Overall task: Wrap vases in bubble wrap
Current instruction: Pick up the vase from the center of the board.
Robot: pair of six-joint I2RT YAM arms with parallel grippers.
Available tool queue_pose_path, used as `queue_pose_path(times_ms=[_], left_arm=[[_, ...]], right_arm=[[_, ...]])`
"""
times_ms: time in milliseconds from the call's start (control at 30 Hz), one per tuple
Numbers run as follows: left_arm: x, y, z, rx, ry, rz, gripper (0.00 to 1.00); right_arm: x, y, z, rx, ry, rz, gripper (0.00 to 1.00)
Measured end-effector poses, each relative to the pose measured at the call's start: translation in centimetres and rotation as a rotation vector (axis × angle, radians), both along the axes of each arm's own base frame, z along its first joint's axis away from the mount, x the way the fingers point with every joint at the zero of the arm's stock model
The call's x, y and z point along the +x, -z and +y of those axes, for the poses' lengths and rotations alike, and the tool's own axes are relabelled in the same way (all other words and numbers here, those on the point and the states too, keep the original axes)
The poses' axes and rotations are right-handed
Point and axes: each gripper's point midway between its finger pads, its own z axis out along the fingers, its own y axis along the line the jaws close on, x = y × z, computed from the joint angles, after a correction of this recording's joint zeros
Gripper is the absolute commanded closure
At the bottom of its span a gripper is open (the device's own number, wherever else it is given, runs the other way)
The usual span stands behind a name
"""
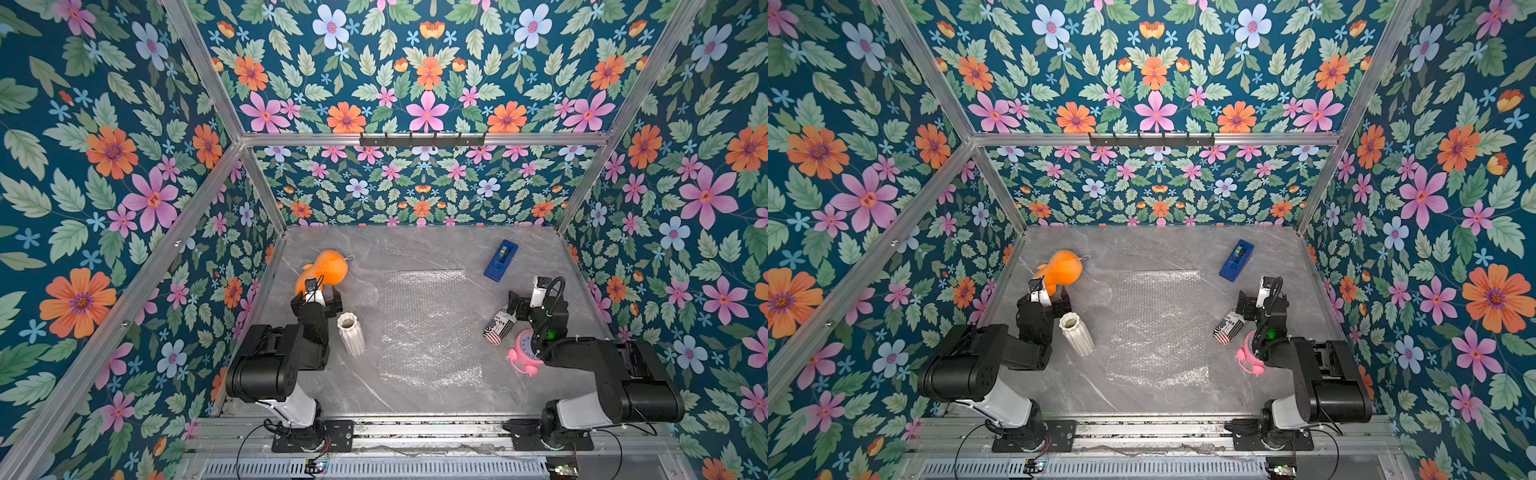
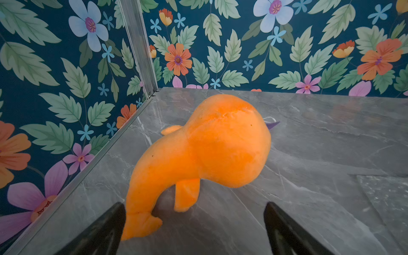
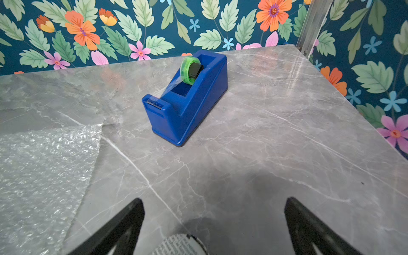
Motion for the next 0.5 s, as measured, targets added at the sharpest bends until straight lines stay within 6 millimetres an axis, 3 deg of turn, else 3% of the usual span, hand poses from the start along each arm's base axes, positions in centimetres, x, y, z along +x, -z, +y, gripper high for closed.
queue_pose_path(times_ms=[500], left_arm=[[0.0,0.0,0.0,0.0,0.0,0.0,0.0]], right_arm=[[0.01,0.0,0.14,0.003,-0.007,0.0,0.0]])
